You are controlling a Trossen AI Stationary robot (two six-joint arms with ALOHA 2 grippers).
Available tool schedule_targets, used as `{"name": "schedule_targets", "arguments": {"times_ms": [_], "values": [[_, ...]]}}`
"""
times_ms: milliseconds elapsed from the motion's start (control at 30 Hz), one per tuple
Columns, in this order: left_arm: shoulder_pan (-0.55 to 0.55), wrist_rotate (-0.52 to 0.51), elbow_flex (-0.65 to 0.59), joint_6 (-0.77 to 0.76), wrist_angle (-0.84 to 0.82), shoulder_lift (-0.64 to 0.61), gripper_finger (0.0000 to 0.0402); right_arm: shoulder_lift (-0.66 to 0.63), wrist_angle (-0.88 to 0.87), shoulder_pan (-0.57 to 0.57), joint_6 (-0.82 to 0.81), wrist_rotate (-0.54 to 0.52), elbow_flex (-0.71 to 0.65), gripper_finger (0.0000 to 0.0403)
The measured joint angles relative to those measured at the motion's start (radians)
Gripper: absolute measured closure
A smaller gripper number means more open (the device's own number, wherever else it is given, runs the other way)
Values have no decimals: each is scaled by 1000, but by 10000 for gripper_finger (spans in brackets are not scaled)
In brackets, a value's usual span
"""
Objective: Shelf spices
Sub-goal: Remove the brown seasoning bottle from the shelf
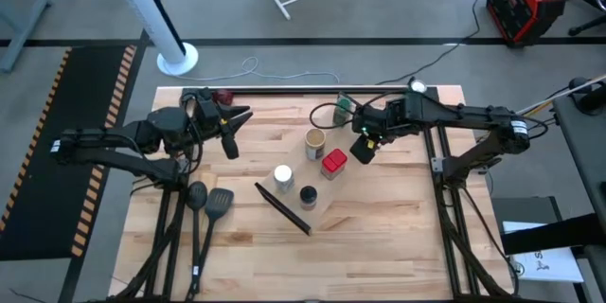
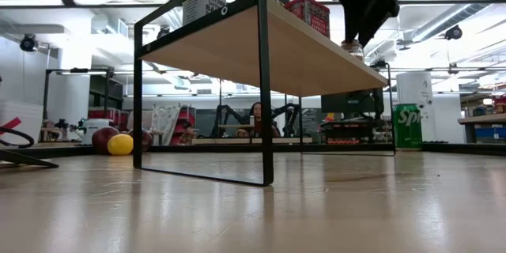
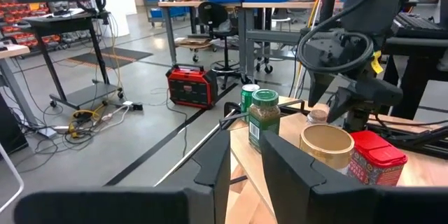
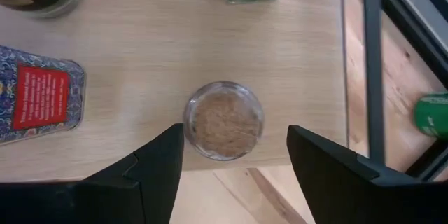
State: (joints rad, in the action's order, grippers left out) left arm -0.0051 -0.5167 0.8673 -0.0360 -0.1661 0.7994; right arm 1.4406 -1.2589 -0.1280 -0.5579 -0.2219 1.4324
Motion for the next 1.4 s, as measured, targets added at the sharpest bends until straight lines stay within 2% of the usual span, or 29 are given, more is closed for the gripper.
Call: {"name": "schedule_targets", "arguments": {"times_ms": [233, 700, 867, 1167, 1400], "values": [[0, 0, 0, 0, 0, -3, 329, 1, 76, -4, 27, 30, -45, 172], [0, 0, 0, 0, 0, -2, 328, 1, 182, -31, 52, 20, -122, 164], [0, 0, 0, 0, 0, -1, 328, 1, 191, -43, 62, 19, -126, 184], [0, 0, 0, 0, -9, -1, 328, -2, 188, -45, 73, 16, -126, 247], [0, 0, 0, 0, -9, -1, 328, -2, 169, -45, 74, 16, -124, 238]]}}
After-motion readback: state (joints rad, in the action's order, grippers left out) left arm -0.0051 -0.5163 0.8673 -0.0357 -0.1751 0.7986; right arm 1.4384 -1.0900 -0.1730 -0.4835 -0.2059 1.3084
